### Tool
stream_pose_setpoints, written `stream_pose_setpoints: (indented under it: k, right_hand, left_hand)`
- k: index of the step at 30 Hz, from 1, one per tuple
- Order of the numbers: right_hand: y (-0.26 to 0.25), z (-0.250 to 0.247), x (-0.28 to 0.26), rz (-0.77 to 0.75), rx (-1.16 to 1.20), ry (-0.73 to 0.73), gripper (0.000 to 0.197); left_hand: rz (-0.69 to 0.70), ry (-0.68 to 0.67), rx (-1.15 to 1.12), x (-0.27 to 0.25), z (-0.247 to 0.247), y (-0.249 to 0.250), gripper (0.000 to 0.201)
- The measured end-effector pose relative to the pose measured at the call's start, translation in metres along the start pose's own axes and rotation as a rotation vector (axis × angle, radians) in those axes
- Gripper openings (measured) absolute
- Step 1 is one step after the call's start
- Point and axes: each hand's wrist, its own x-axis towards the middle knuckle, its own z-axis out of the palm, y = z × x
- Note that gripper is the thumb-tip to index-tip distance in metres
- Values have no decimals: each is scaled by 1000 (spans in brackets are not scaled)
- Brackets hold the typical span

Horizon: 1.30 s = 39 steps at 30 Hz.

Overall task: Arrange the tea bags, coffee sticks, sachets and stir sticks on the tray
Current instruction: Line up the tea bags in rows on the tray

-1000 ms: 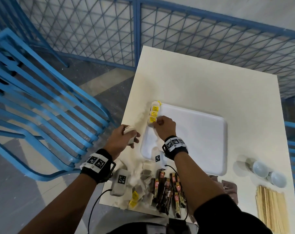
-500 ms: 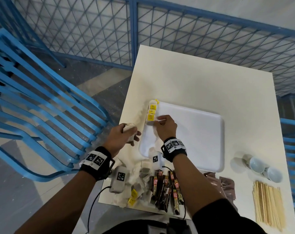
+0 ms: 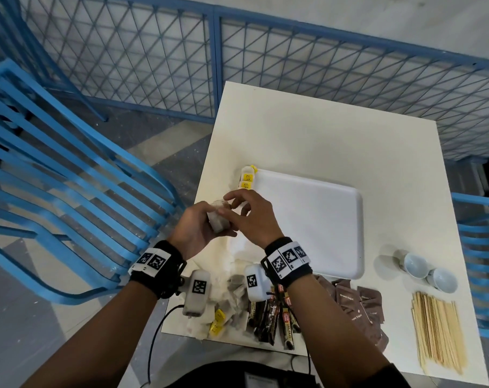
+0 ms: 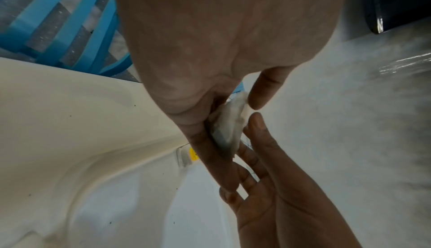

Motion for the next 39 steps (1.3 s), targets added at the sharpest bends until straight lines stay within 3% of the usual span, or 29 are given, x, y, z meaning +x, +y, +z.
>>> stream_pose_setpoints:
  k: [3, 20, 26, 31, 39]
  right_hand:
    - [-1, -2, -4, -22, -5, 20, 15]
    - [2, -7, -8, -38, -9, 59, 4]
    - [2, -9, -9, -84, -21, 147, 3]
    - [6, -8, -5, -56, -21, 212, 4]
    - [13, -8, -6, 135, -6, 24, 13]
  left_hand:
    - [26, 34, 42, -5, 1, -4, 43]
    - [134, 200, 172, -14, 8, -16, 14]
    - [137, 236, 193, -13, 9, -21, 22]
    - [151, 219, 197, -15, 11, -21, 11]
    - [193, 250, 242, -6, 7, -23, 15]
